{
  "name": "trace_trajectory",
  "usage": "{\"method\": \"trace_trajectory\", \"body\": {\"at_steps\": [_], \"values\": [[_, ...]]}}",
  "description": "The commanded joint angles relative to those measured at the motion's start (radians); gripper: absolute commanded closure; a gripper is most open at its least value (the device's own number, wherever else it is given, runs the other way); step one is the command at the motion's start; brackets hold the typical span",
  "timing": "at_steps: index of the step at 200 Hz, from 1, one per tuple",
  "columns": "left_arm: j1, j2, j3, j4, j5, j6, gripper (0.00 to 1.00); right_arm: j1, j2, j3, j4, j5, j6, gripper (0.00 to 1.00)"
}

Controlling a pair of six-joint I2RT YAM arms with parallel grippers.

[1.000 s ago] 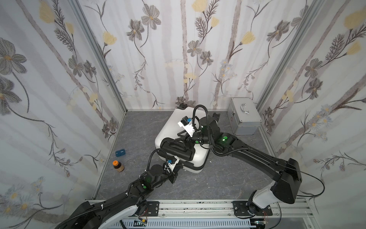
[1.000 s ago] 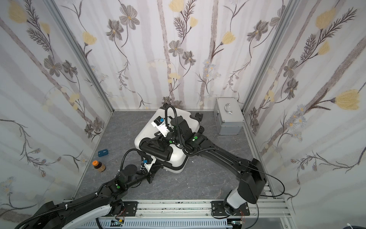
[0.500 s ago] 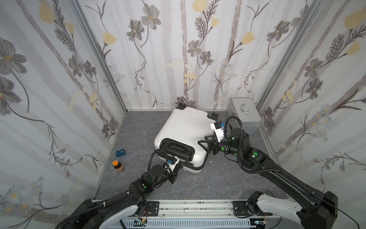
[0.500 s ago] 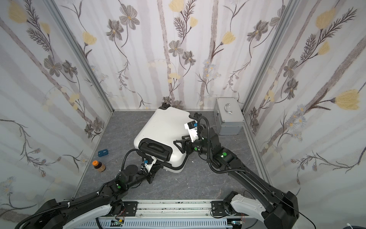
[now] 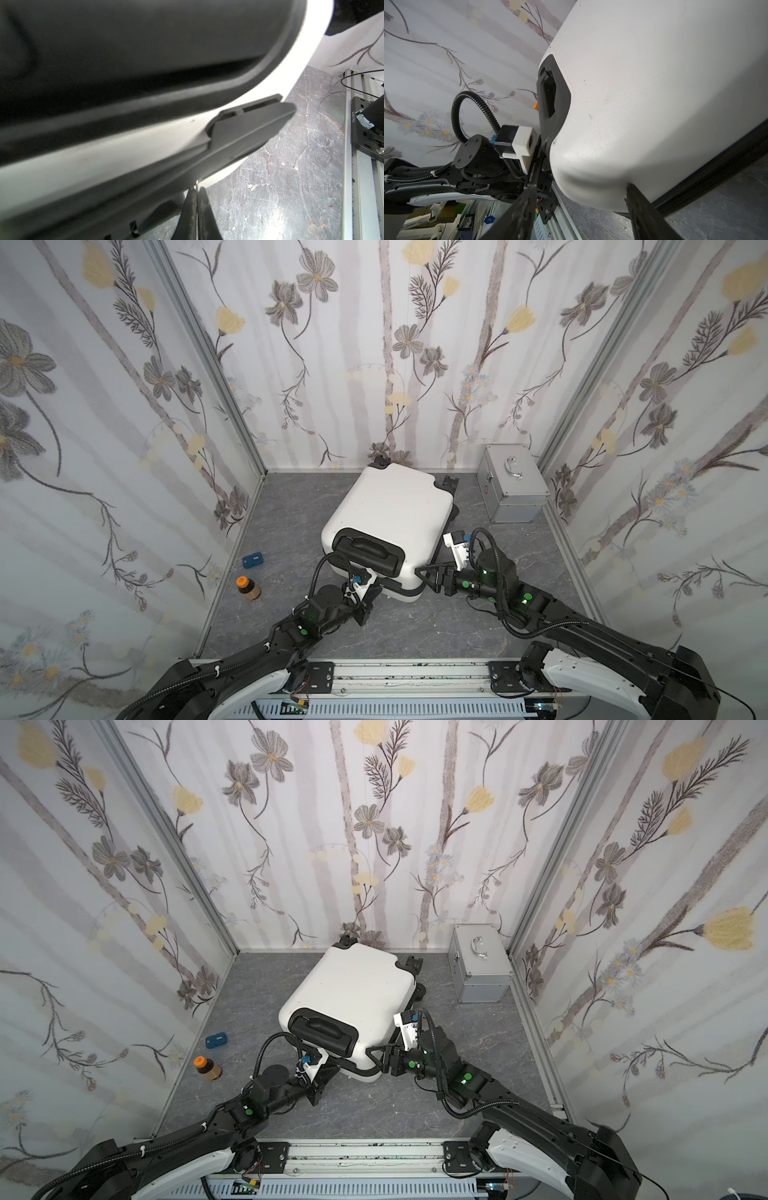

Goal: Open the suitcase zippers
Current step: Unzip the zipper on the suitcase.

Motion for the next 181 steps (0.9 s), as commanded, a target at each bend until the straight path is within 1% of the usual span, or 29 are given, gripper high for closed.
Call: {"method": "trace_trajectory", "body": {"at_steps": [1,13,27,51,80,115,144,160,181], "values": [[-0.001,-0.019,0.008,-0.006,0.061,0.013,1.0,0.025,0.051,0.002,0.166,-0.018,0.042,0.43],[-0.003,-0.033,0.007,-0.006,0.066,0.005,1.0,0.038,0.082,0.014,0.182,-0.025,0.039,0.47],[-0.003,-0.048,0.006,-0.007,0.072,-0.003,1.0,0.052,0.111,0.027,0.205,-0.032,0.035,0.49],[-0.006,-0.053,0.018,-0.009,0.089,0.007,1.0,0.07,0.152,0.033,0.272,-0.03,0.04,0.5],[-0.011,-0.021,0.051,0.014,0.111,0.004,1.0,0.085,0.212,0.069,0.316,-0.029,0.036,0.5],[-0.046,0.053,0.105,0.056,0.111,0.008,1.0,0.101,0.275,0.107,0.377,-0.022,0.033,0.52],[-0.09,0.137,0.136,0.135,0.055,-0.003,1.0,0.107,0.31,0.116,0.416,-0.009,0.033,0.52],[-0.11,0.189,0.163,0.155,0.032,-0.014,1.0,0.105,0.3,0.106,0.418,0.012,0.025,0.5],[-0.126,0.25,0.21,0.153,0.041,-0.025,1.0,0.104,0.248,0.078,0.413,0.046,-0.003,0.47]]}}
